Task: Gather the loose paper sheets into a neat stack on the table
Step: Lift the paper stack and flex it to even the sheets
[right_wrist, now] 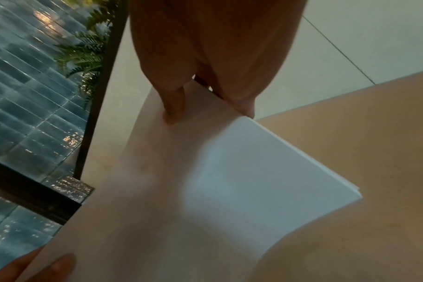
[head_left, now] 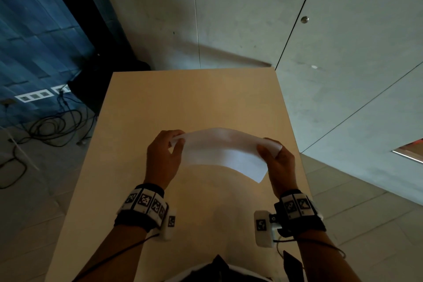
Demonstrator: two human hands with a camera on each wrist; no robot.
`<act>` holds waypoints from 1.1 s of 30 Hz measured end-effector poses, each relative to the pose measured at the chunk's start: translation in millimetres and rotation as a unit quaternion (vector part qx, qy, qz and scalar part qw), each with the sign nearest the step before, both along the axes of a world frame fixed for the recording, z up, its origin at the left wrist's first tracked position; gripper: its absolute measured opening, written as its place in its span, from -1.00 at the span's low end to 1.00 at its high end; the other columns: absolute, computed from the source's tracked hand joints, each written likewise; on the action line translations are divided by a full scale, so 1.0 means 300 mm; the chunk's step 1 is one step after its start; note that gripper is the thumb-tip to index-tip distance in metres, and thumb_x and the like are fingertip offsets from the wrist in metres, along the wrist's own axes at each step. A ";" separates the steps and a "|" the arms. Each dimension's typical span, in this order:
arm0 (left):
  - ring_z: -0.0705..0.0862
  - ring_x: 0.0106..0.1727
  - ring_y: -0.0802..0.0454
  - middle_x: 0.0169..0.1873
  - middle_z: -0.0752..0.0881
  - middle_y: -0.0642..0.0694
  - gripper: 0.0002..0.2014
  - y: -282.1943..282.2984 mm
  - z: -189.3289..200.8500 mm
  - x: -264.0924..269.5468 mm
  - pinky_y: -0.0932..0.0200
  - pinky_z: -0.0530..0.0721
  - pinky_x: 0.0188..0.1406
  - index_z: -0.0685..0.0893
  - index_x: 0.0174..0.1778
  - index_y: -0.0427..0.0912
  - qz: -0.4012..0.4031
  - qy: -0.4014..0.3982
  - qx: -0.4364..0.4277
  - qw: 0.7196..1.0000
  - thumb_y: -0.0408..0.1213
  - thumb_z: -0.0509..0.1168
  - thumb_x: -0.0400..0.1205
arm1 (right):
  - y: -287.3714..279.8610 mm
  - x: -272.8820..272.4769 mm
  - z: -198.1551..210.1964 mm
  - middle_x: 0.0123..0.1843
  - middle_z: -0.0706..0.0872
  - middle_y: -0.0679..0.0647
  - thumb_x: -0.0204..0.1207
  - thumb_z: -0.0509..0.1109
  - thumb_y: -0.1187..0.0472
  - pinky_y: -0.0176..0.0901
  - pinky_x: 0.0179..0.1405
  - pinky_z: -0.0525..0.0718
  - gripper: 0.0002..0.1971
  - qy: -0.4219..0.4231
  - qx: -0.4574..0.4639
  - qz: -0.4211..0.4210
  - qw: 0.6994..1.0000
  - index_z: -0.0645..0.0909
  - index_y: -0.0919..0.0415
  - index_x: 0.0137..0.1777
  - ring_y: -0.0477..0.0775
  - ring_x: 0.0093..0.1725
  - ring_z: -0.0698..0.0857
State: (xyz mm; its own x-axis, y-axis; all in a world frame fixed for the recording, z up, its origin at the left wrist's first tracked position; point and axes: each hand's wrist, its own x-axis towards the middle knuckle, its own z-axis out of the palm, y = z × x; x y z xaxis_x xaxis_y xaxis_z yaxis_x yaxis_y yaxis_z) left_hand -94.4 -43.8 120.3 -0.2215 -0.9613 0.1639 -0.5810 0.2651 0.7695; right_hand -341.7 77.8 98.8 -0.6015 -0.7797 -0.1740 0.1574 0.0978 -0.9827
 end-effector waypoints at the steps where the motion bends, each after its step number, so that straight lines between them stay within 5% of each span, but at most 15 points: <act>1: 0.64 0.02 0.06 0.04 0.71 -0.04 -0.82 0.010 -0.003 -0.005 0.34 0.59 -0.03 0.68 0.11 -0.17 0.014 0.022 0.012 1.000 -0.28 0.32 0.62 | -0.004 0.007 -0.004 -0.04 0.81 0.08 0.55 0.43 0.39 -0.03 0.03 0.73 -0.81 -0.009 -0.001 -0.005 1.000 0.74 0.09 0.03 0.03 -0.03 0.76; 7: 0.69 -0.07 0.18 -0.09 0.72 -0.04 -0.88 0.054 -0.050 -0.005 0.23 0.61 -0.04 0.67 0.00 -0.15 0.112 0.186 0.146 0.965 -0.34 0.39 0.56 | -0.014 0.037 -0.046 -0.03 0.81 0.08 0.55 0.43 0.42 -0.09 0.09 0.70 -0.79 -0.021 -0.003 -0.007 1.000 0.75 0.09 0.00 -0.06 -0.03 0.77; 13: 0.65 -0.03 0.38 -0.05 0.70 0.16 -0.82 0.077 -0.106 0.002 0.49 0.60 -0.12 0.62 0.12 -0.04 0.083 0.175 0.190 0.962 -0.28 0.34 0.61 | -0.021 0.028 -0.076 -0.04 0.79 0.06 0.55 0.44 0.38 -0.11 0.06 0.68 -0.81 -0.012 0.014 -0.002 1.000 0.73 0.07 0.01 -0.11 -0.05 0.75; 19: 0.66 0.11 0.04 0.09 0.69 -0.03 -0.77 0.075 -0.127 0.000 0.14 0.61 0.12 0.58 0.20 -0.04 0.078 0.188 0.206 0.957 -0.29 0.31 0.63 | -0.014 0.016 -0.089 0.09 0.77 -0.06 0.42 0.54 0.15 -0.09 0.08 0.70 -0.69 0.021 0.025 0.026 0.999 0.66 -0.10 0.15 -0.03 0.10 0.74; 24: 0.62 0.00 0.30 -0.01 0.64 0.13 -0.72 0.086 -0.115 -0.011 0.32 0.58 -0.04 0.57 0.17 0.01 0.070 0.211 0.184 0.957 0.03 0.16 0.62 | -0.016 0.043 -0.067 0.12 0.74 -0.04 0.42 0.39 -0.18 -0.14 0.16 0.62 -0.54 -0.001 0.008 -0.008 1.000 0.63 0.03 0.24 -0.07 0.13 0.70; 27: 0.59 -0.04 0.07 -0.08 0.61 0.03 -0.59 0.081 -0.111 -0.024 0.11 0.53 -0.01 0.59 0.12 -0.01 0.100 0.206 0.191 0.955 0.16 0.00 0.65 | -0.023 0.049 -0.063 0.05 0.72 -0.09 0.62 0.24 -0.13 -0.21 0.12 0.51 -0.62 0.009 0.017 -0.043 0.999 0.68 0.15 0.13 -0.21 0.05 0.65; 30: 0.60 0.03 0.00 -0.07 0.61 0.10 -0.78 0.074 -0.099 -0.035 0.07 0.50 0.09 0.55 -0.06 0.28 0.120 0.220 0.213 0.944 0.10 -0.01 0.71 | -0.031 0.042 -0.063 -0.02 0.72 -0.09 0.68 0.24 -0.01 -0.18 0.08 0.53 -0.70 0.012 0.042 -0.042 0.998 0.70 0.17 0.08 -0.10 0.02 0.65; 33: 0.59 0.14 -0.06 0.01 0.61 0.03 -0.80 0.070 -0.093 -0.039 0.06 0.47 0.15 0.53 0.05 0.19 0.119 0.225 0.223 0.941 0.04 0.00 0.72 | -0.032 0.036 -0.061 -0.02 0.72 -0.07 0.67 0.25 -0.01 -0.16 0.09 0.55 -0.71 0.020 0.043 -0.041 0.998 0.71 0.16 0.08 -0.06 0.04 0.64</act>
State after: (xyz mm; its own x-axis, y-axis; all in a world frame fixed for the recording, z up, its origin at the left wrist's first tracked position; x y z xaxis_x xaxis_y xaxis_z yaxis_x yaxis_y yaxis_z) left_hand -106.1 -22.7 92.4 0.0032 -0.9703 -0.2420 -0.1715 -0.2389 0.9558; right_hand -330.7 68.3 80.3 -0.6708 -0.7106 -0.2122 0.1288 0.1701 -0.9770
